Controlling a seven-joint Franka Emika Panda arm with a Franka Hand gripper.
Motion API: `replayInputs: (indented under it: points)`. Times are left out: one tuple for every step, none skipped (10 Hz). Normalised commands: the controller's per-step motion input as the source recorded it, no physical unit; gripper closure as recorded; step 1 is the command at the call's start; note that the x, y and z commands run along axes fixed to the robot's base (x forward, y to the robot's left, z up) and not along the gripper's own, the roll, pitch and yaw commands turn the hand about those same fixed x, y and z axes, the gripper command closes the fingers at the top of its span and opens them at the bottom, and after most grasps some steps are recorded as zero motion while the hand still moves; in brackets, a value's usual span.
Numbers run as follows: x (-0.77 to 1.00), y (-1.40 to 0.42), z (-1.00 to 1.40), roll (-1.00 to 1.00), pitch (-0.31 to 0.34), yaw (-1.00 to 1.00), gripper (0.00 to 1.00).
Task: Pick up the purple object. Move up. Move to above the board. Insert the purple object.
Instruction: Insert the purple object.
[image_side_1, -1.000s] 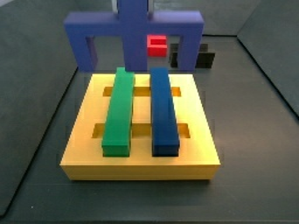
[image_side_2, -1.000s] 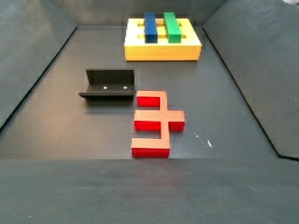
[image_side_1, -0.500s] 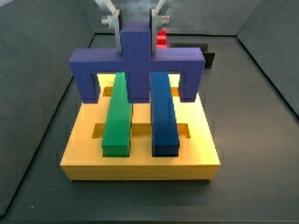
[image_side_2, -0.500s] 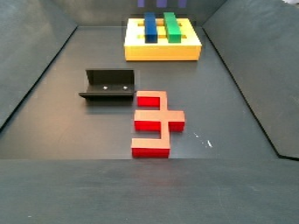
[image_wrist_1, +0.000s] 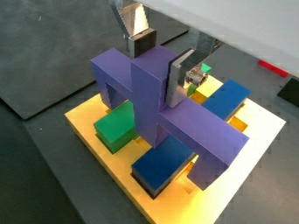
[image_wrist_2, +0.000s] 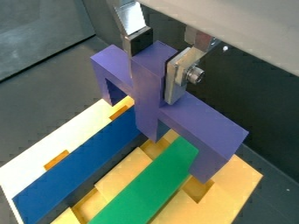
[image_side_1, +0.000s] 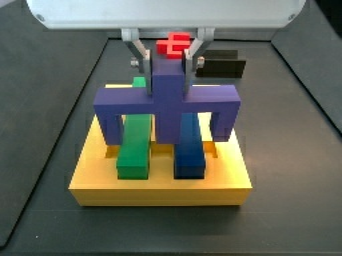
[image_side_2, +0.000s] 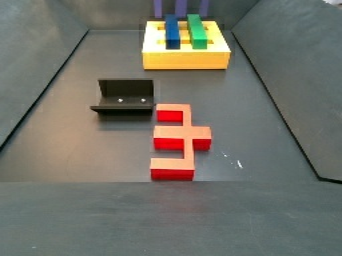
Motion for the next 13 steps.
replayInputs:
  points:
    - [0.00,0.00,-0.12,0.22,0.000,0.08,1.00]
    - [0.00,0.00,-0.12,0.17,0.000,0.01,1.00]
    - [0.00,0.00,-0.13,0.10,0.000,0.00,1.00]
    - [0.00,0.00,-0.14,0.04,0.000,0.00,1.00]
    - [0.00,0.00,-0.17,0.00,-0.001,0.00,1.00]
    - [0.00,0.00,-0.19,0.00,-0.013,0.00,1.00]
    - [0.00,0.00,-0.22,0.00,-0.019,0.00,1.00]
    - [0.00,0.00,0.00,0.01,0.000,0.00,1.00]
    - [0.02,-0.08,0.22,0.14,0.000,0.00,1.00]
    - [0.00,-0.05,0.05,0.11,0.000,0.00,1.00]
    - [-0.03,0.00,0.00,0.09,0.000,0.00,1.00]
    - [-0.03,0.00,-0.02,0.10,0.000,0.00,1.00]
    - [-0.01,0.00,-0.09,0.10,0.000,0.00,1.00]
